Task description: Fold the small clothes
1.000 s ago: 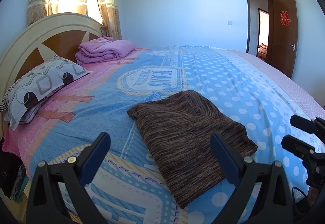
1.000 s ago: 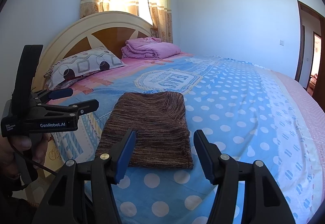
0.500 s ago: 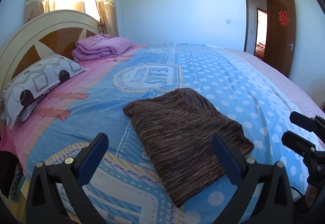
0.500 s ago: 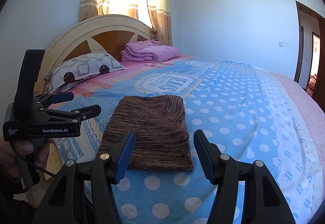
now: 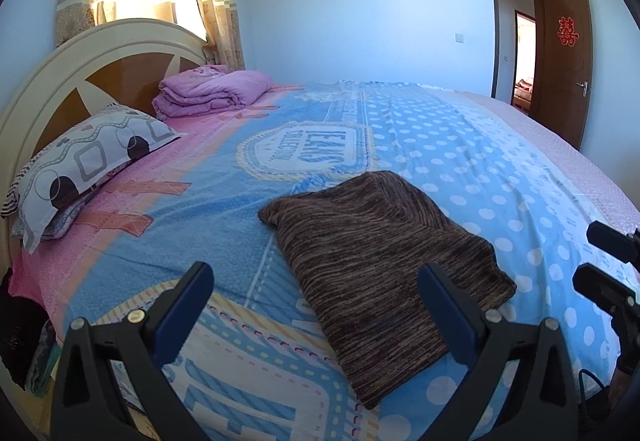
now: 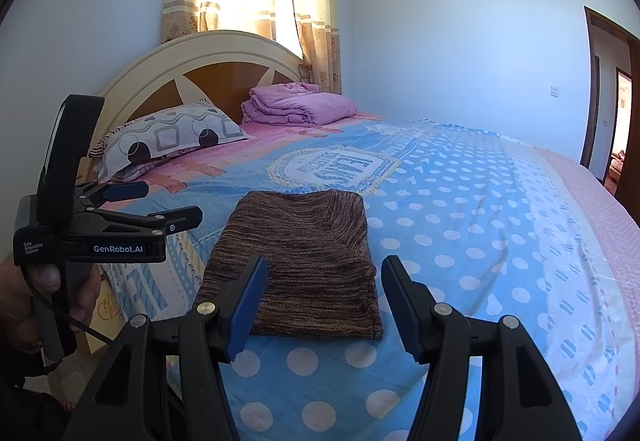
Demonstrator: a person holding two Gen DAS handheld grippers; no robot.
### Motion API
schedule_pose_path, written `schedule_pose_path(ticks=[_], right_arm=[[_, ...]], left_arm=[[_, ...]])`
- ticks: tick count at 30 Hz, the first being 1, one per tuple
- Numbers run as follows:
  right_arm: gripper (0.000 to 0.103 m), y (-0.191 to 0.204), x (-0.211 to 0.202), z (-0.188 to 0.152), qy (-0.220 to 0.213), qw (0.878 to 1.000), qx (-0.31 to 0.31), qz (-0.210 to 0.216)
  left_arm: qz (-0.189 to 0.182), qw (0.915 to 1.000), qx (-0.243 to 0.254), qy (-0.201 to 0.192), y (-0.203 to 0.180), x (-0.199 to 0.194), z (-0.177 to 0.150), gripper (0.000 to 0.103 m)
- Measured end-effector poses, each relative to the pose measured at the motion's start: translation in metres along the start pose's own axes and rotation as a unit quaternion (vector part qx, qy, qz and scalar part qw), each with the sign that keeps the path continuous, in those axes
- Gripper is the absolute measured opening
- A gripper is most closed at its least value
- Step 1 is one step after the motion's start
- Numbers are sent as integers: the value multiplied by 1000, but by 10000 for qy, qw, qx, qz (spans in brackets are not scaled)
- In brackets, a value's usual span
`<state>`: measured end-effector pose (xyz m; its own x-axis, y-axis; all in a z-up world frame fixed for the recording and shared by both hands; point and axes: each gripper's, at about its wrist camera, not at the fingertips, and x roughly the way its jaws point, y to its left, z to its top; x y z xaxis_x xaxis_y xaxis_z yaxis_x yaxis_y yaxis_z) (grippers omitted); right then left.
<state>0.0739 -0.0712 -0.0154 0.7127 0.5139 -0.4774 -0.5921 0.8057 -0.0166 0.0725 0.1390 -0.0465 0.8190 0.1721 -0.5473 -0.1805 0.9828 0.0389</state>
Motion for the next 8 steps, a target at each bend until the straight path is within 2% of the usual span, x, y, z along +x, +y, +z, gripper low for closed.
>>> schedule_pose_path(ticks=[8], right_arm=[[61,3,2,-2,49,10000,-29,17]], left_arm=[[-17,9999,139,-61,-3,0,-1,103]])
